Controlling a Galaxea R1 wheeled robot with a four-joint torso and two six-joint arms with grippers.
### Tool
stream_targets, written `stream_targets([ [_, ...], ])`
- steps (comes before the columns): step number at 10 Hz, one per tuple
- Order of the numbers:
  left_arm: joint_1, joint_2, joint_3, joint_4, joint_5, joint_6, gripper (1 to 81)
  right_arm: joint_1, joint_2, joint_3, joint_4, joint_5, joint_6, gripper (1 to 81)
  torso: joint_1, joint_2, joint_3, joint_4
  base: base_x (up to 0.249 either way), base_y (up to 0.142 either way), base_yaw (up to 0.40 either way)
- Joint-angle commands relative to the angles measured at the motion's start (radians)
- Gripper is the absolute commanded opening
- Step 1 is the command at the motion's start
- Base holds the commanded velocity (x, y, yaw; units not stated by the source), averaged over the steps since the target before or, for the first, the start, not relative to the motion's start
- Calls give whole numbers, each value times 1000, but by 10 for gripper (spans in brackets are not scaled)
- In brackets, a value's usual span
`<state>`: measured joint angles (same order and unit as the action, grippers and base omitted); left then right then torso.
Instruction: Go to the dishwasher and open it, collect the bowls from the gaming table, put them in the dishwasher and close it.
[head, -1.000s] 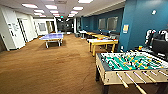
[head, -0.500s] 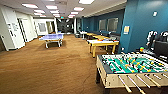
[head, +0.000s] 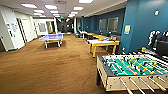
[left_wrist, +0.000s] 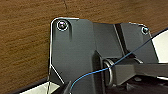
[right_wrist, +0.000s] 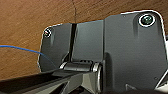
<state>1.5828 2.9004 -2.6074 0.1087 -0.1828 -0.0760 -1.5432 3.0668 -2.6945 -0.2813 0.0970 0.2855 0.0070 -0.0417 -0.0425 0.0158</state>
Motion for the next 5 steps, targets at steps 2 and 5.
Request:
stream_targets([
  [2,-40,-15,0,0,43,2,811,50,6,9,-4,-42,-3,811,0,0,0,0,118,0,0],
  [5,-40,-13,0,0,43,1,811,48,6,9,-3,-42,-3,811,0,0,0,0,119,0,0],
])
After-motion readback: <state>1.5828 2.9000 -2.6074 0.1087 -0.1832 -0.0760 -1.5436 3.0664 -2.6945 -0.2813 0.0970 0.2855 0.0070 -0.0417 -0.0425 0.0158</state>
